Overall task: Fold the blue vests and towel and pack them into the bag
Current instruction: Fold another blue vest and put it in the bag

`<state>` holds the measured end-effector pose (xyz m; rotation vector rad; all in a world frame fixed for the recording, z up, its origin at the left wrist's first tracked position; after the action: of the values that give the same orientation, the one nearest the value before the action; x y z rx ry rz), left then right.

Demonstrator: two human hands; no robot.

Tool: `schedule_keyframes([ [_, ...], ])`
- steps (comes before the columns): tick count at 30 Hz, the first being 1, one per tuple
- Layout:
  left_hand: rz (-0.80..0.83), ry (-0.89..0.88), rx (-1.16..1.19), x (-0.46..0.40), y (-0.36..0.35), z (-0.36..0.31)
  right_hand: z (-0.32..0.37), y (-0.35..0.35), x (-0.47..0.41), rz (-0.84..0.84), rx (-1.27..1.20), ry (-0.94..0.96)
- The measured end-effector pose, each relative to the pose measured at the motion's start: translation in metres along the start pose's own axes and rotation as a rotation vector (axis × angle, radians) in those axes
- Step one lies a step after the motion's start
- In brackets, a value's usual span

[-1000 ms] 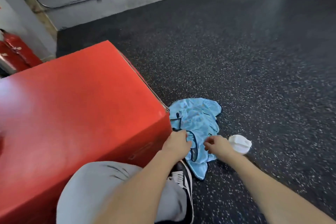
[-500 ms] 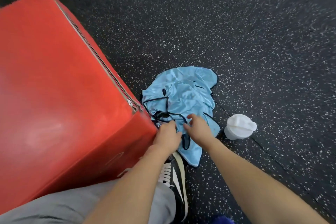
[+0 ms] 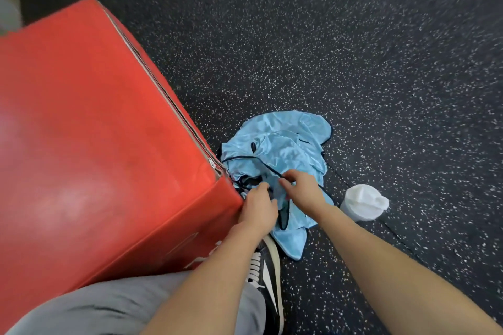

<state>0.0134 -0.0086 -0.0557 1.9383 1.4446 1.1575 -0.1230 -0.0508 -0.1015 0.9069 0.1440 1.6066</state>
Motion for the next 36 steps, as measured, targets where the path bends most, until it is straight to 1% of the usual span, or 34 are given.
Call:
schedule_keyframes([
  [3,-0.062,-0.027,0.049,0.017,0.025,-0.019,0.024,0.041,0.026,-0.055,-0.064,0.075],
  [6,-0.157,-0.072,0.112,0.034,0.062,-0.045,0.059,0.088,0.056,-0.117,-0.025,0.162],
  [12,-0.345,-0.270,0.170,0.070,0.165,-0.113,0.155,0.175,0.121,-0.262,0.089,0.385],
  [18,-0.489,-0.471,0.105,0.118,0.262,-0.179,0.263,0.243,0.204,-0.387,0.168,0.632],
  [21,-0.565,-0.543,0.076,0.147,0.305,-0.209,0.313,0.272,0.249,-0.441,0.174,0.727],
  [24,-0.688,-0.602,0.078,0.181,0.352,-0.233,0.358,0.299,0.291,-0.526,0.188,0.825],
  [26,-0.802,-0.641,0.079,0.207,0.388,-0.243,0.385,0.316,0.319,-0.595,0.215,0.885],
  [28,-0.914,-0.654,0.062,0.235,0.431,-0.246,0.410,0.329,0.343,-0.654,0.298,0.928],
  [31,-1.042,-0.674,-0.035,0.277,0.496,-0.244,0.444,0.341,0.372,-0.724,0.411,0.916],
  [33,-1.076,-0.675,-0.134,0.303,0.535,-0.237,0.467,0.344,0.392,-0.759,0.364,0.949],
  [36,-1.092,-0.603,-0.221,0.345,0.580,-0.214,0.501,0.345,0.424,-0.759,0.248,1.009],
])
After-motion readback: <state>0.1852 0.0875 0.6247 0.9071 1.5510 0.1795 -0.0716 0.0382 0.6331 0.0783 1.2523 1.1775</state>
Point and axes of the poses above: each hand's wrist, its own x-axis away from the middle knuckle, its own y-axis out of the back of the hand, z = x × y, the point moved 3 cm from there along -x, towards the middle knuckle, and after that the axes turned 10 degrees about -y, right-handed, at the moved point
